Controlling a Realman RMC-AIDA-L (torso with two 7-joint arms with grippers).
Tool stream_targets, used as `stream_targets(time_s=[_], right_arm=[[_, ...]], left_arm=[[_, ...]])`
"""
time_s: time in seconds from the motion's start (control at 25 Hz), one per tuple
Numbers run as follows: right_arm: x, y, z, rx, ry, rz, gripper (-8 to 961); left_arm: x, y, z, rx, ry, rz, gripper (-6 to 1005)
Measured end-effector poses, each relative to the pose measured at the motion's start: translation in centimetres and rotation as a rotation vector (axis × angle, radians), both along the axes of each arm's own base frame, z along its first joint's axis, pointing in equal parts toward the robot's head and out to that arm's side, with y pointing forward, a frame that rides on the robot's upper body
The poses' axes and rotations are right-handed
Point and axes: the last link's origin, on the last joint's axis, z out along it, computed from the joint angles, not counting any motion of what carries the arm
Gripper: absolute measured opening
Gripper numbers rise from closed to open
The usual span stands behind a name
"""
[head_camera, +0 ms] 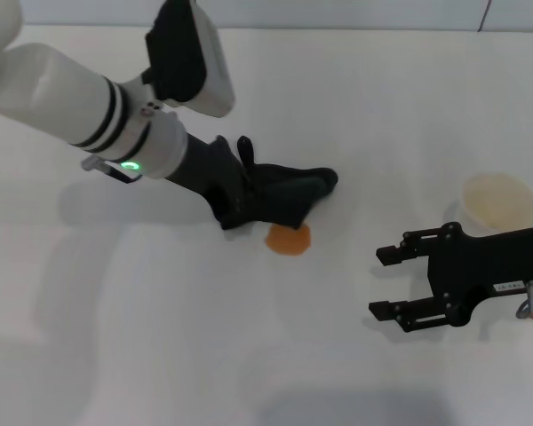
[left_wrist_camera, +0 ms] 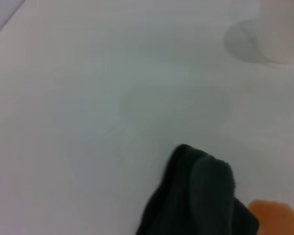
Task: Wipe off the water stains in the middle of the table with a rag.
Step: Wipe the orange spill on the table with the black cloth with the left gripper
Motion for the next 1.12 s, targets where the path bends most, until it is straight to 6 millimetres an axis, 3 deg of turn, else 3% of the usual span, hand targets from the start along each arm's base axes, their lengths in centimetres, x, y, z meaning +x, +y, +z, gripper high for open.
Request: stream_targets(time_s=[0.28, 0.6, 0.92, 1.12], right_arm=[[-0.3, 0.0, -0.3, -0.009, -0.004, 0.014, 714], [-0.4, -0.1, -0.3, -0.021, -0.008, 0.023, 714], [-0.5, -0.2, -0.4, -0.024, -0.007, 0.032, 713], [-0.9, 0.0, -0.5, -0.027, -0.007, 0.043, 713]], left_arm=[[1.6, -2.2, -2.5, -0.130, 0.020, -0.054, 56], [1.8, -3.9, -2.6, -0.219, 0.031, -0.059, 56], [-1.4, -1.7, -0.5, -0.037, 0.051, 0.028, 55], [-2.2, -0.4, 0.7, 0.054, 0.036, 0.060, 55]])
